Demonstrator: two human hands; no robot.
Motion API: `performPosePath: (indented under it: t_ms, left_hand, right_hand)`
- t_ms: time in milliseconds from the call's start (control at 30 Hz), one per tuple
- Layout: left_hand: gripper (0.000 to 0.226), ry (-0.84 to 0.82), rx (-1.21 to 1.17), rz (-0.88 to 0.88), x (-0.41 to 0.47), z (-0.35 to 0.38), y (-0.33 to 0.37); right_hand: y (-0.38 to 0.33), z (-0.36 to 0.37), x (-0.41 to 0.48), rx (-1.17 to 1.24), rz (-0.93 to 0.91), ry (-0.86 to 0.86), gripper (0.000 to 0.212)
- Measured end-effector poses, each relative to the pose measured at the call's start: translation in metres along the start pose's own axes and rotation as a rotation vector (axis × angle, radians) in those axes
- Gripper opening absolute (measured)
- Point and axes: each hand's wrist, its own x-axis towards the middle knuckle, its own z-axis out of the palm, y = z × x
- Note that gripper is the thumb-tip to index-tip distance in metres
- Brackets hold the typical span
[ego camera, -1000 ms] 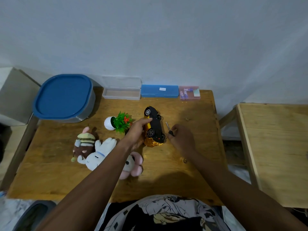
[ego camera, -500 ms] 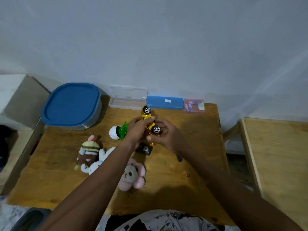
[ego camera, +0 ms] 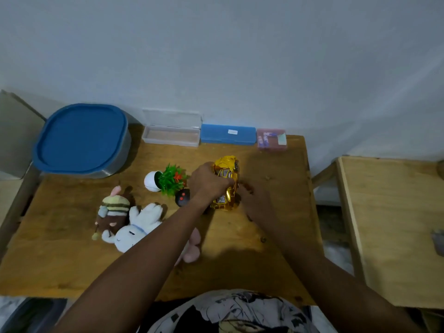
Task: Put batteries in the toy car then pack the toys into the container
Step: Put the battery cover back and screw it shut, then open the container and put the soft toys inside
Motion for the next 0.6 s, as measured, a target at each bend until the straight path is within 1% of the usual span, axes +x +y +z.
performPosePath:
  t_ms: [67,133,167,200,267,367,500,600]
  left_hand:
    - [0.039,0.018,0.058,0.024,-0.003,0.008,0.001]
    - [0.045,0.047,0.117,0.021,-0.007,0.012,0.002]
    - [0.049,0.064,0.145,0.02,-0.007,0.015,0.002]
    - [0.054,0.085,0.163,0.014,-0.009,0.015,0.003]
    - [0.062,0.106,0.197,0.001,-0.011,0.014,0.005]
    - [0.074,0.109,0.256,0.005,-0.013,0.014,0.005]
    - [0.084,0.077,0.301,0.039,-0.016,0.019,0.004]
    - [0.089,0.045,0.299,0.045,-0.018,0.017,0.005]
  right_hand:
    - [0.016,-0.005,0.0,-0.172,-0.041,0.112,0.024]
    - [0.03,-0.007,0.001,-0.344,-0.024,0.081,0.035]
    - [0.034,-0.007,0.002,-0.386,0.006,0.048,0.039]
    - [0.036,-0.007,0.002,-0.409,0.019,0.025,0.041]
    - [0.036,-0.007,0.004,-0.439,0.006,0.015,0.037]
    - [0.031,-0.009,0.008,-0.415,0.013,0.079,0.021]
    - [0.025,-0.013,0.012,-0.265,0.063,0.123,0.022]
    - [0.019,-0.014,0.019,-0.232,0.016,0.129,0.02]
